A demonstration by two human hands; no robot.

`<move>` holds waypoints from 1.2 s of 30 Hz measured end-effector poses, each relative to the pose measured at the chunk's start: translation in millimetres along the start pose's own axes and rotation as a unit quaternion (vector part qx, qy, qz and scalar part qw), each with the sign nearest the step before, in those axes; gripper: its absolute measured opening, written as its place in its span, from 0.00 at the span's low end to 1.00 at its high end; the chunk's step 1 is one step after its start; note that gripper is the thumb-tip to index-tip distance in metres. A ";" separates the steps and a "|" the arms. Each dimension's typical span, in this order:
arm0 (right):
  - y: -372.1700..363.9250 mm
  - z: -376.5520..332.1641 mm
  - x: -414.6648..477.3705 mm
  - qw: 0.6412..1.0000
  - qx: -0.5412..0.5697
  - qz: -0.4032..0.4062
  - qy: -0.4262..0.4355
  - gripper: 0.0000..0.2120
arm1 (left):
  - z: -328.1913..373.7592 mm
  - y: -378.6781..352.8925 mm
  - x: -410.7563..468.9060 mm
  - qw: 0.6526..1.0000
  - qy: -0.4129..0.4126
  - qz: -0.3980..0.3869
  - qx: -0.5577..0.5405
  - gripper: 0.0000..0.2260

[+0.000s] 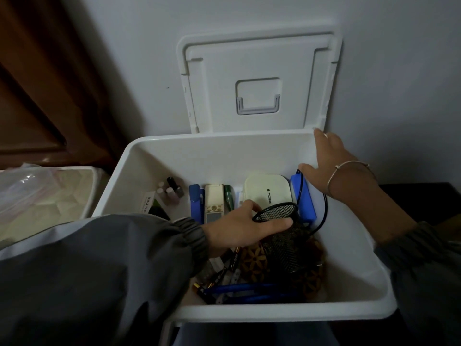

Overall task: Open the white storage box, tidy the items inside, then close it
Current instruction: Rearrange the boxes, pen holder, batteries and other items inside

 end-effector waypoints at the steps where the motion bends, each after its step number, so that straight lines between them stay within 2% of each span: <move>1: 0.3 -0.4 -0.4 1.000 0.000 0.000 0.000 0.37 | 0.5 -4.0 3.0 1.000 0.001 0.004 -0.014 0.39; 5: 2.3 -2.7 -2.0 1.000 0.001 0.006 0.002 0.36 | 3.9 -16.4 8.8 0.994 0.000 -0.025 -0.108 0.21; 7: 2.4 -2.5 -2.9 1.000 -0.003 0.004 -0.003 0.35 | 2.9 -17.5 8.2 0.992 0.004 -0.034 -0.125 0.21; 10: 3.3 -3.2 -3.6 1.000 0.001 0.003 -0.002 0.35 | 7.0 -7.5 3.4 0.994 -0.012 -0.012 -0.106 0.25; 12: 3.0 -2.2 -3.8 1.000 0.002 0.001 -0.002 0.35 | 14.9 9.4 -4.6 0.995 -0.053 0.034 -0.076 0.24; 14: 2.5 -1.8 -3.5 1.000 0.005 0.000 0.003 0.35 | 23.4 33.3 -18.5 0.990 -0.100 0.090 -0.046 0.18; 18: 2.8 -2.5 -3.0 1.000 0.008 0.004 0.010 0.34 | 24.3 85.5 -53.8 0.968 -0.166 0.184 -0.036 0.29; 21: 2.5 -1.6 -3.4 1.000 0.009 0.005 -0.002 0.33 | 11.8 122.9 -73.6 0.946 -0.190 0.258 -0.057 0.19; 22: 5.2 -2.4 -4.1 1.000 -0.007 0.020 0.000 0.31 | 7.4 133.6 -78.9 0.934 -0.194 0.294 -0.059 0.18; 23: 11.3 -7.0 -6.3 0.998 -0.037 0.053 0.016 0.29 | 2.1 143.0 -83.6 0.921 -0.195 0.332 -0.065 0.19; 25: 24.8 -28.6 -16.8 0.979 -0.079 0.155 0.104 0.22 | -6.5 156.2 -90.3 0.895 -0.194 0.397 -0.063 0.20; 27: 26.9 -60.7 -35.3 0.956 -0.037 0.185 0.223 0.17 | -11.2 160.7 -91.8 0.882 -0.188 0.430 -0.042 0.21; 28: 18.4 -76.9 -45.3 0.948 -0.012 0.146 0.284 0.15 | -13.2 161.1 -89.8 0.882 -0.186 0.433 -0.036 0.21; 30: -19.1 -97.5 -64.7 0.933 0.004 -0.016 0.360 0.13 | -14.2 158.6 -85.7 0.885 -0.186 0.427 -0.016 0.23; 32: -61.4 -99.2 -81.3 0.911 -0.045 -0.190 0.363 0.15 | -12.2 153.9 -84.1 0.888 -0.194 0.418 0.008 0.24; 33: -79.0 -95.0 -89.0 0.893 -0.086 -0.253 0.361 0.15 | -12.1 151.5 -83.0 0.892 -0.197 0.408 0.005 0.25; 36: -107.3 -85.2 -104.0 0.846 -0.182 -0.325 0.382 0.17 | -14.0 147.9 -81.7 0.901 -0.196 0.388 -0.017 0.28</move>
Point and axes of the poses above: each hand's wrist, its own x-axis towards the middle knuckle, its own y-axis out of the back of the hand, z = x × y, the point moved 8 cm from there along x, towards the middle knuckle, and after that the axes turned 2 degrees about x, right-handed, at the moved point
